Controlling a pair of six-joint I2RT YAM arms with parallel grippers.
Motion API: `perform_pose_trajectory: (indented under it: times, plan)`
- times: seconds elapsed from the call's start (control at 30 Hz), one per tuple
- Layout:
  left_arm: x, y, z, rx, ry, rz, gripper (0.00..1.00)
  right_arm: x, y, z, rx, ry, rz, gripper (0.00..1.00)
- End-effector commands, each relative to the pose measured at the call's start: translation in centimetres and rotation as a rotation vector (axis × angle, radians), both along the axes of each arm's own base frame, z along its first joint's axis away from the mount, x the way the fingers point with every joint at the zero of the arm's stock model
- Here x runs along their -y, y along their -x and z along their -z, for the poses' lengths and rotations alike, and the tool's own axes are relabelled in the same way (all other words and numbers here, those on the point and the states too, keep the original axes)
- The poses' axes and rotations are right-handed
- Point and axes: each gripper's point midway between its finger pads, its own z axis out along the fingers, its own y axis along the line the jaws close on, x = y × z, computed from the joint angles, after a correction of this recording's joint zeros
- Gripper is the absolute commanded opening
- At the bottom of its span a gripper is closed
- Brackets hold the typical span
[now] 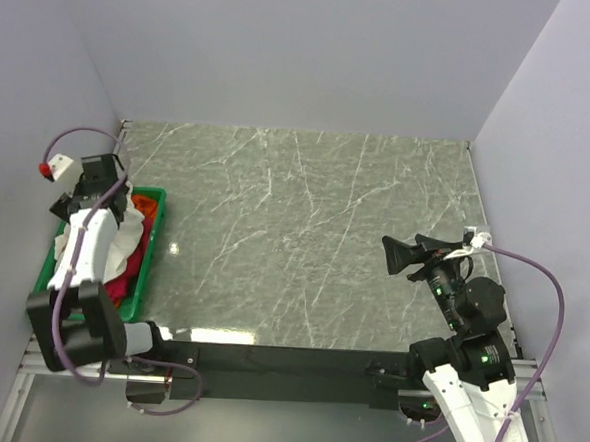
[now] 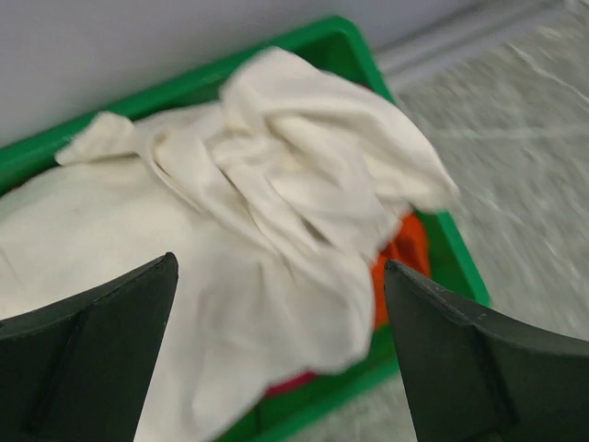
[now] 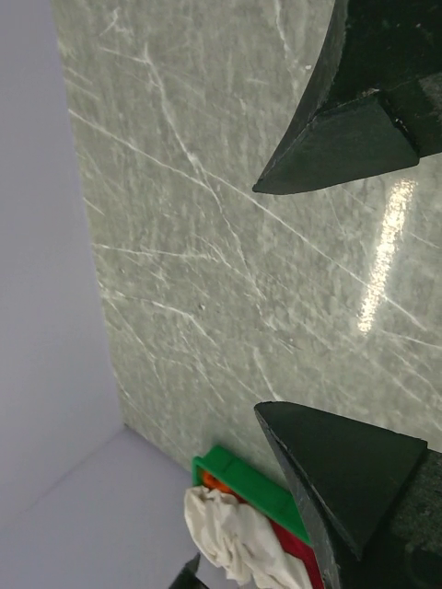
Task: Fold and stack the t-shirts
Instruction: Grab the tshirt from the pile, then move the tshirt to the center of the board
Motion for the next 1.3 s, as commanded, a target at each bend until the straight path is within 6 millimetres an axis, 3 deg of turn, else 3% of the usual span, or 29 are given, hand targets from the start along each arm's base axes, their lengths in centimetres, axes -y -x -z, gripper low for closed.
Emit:
perform_pose_trajectory:
  times: [0.0,0.13,0.23,0.27,0.33,0.37,0.4,0.43,0.5,0.6,0.63,0.67,0.7,0.73,0.77,0.8,0.83,0.87,1.0,1.03,1.07,1.13,1.17,1.23,1.27]
  plan:
    - [-2.9,-2.3,-0.6,0.076,0.038,-0.064,0.99,-0.8,0.6,-1.4,0.04,-0.003,-0.052,0.99]
    - [-5.4,-3.5,1.8,0.037,0.086,-0.116,0.99,-1.1,0.6,-1.0,0.031,0.02,-0.066,0.99]
    - [-5.8,-4.4,4.2,-0.011,0.115,-0.127,0.99,-1.4,0.5,-0.8,0.027,0.026,-0.081,0.99]
    - [-6.0,-4.8,5.0,-0.032,0.126,-0.128,0.95,-1.4,0.5,-0.8,0.029,0.027,-0.083,0.99]
    - [-6.0,-5.0,5.6,-0.046,0.131,-0.123,0.74,-1.6,0.4,-0.7,0.021,0.034,-0.093,0.99]
    - [-6.0,-5.0,5.7,-0.048,0.129,-0.123,0.46,-1.6,0.4,-0.7,0.021,0.037,-0.093,0.99]
    - [-6.1,-5.0,5.5,-0.043,0.119,-0.123,0.29,-1.7,0.3,-0.7,0.02,0.039,-0.098,0.99]
    - [-6.3,-5.0,5.0,-0.04,0.1,-0.113,0.01,-1.9,0.4,-0.7,0.021,0.042,-0.11,0.99]
    - [-6.4,-5.0,4.0,-0.027,0.085,-0.114,0.01,-2.1,0.5,-0.8,0.026,0.047,-0.128,0.99]
    - [-5.2,-5.7,0.3,0.032,0.052,-0.066,0.01,-2.6,0.6,-1.1,0.021,0.046,-0.155,0.99]
    - [-3.8,-6.3,-1.1,0.039,0.014,-0.026,0.01,-2.6,0.7,-1.5,0.027,0.044,-0.159,0.99]
    - [-2.9,-6.7,-4.3,0.099,-0.024,0.003,0.01,-2.8,0.7,-1.6,0.025,0.043,-0.167,0.99]
    - [-1.7,-7.1,-6.0,0.124,-0.047,0.032,0.01,-2.8,0.6,-1.6,0.016,0.042,-0.169,0.99]
    - [1.1,-7.9,-7.8,0.154,-0.072,0.097,0.01,-2.9,0.8,-2.2,0.02,0.032,-0.172,0.99]
    - [2.5,-8.0,-11.1,0.227,-0.102,0.128,0.01,-2.9,0.7,-2.3,0.014,0.029,-0.172,0.99]
    - [4.1,-8.6,-13.2,0.284,-0.12,0.18,0.01,-3.0,0.6,-2.3,0.0,0.027,-0.174,0.99]
    - [7.5,-8.8,-15.3,0.333,-0.13,0.276,0.01,-3.0,0.7,-3.2,0.004,0.023,-0.175,0.99]
    - [9.3,-9.0,-17.5,0.385,-0.126,0.327,0.01,-3.0,0.7,-3.4,0.0,0.024,-0.174,0.99]
    - [17.6,-8.9,-24.1,0.547,-0.052,0.595,0.01,-2.4,0.5,-5.0,-0.011,0.03,-0.139,0.99]
    - [20.6,-8.6,-25.3,0.577,-0.029,0.688,0.01,-2.2,0.7,-5.6,-0.003,0.037,-0.134,0.99]
    - [22.3,-8.0,-27.8,0.636,-0.014,0.748,0.01,-2.1,0.7,-5.9,0.0,0.042,-0.129,0.99]
    - [27.4,-6.8,-30.0,0.689,0.056,0.936,0.01,-1.7,0.9,-6.6,0.014,0.044,-0.112,0.99]
    - [28.9,-5.8,-32.6,0.751,0.074,0.995,0.01,-1.6,0.9,-6.8,0.017,0.044,-0.106,0.99]
    - [33.4,-3.6,-34.8,0.803,0.118,1.159,0.01,-1.3,1.3,-7.3,0.035,0.04,-0.095,0.99]
    - [34.7,-2.6,-36.9,0.847,0.125,1.206,0.01,-1.2,1.4,-7.3,0.037,0.037,-0.091,0.99]
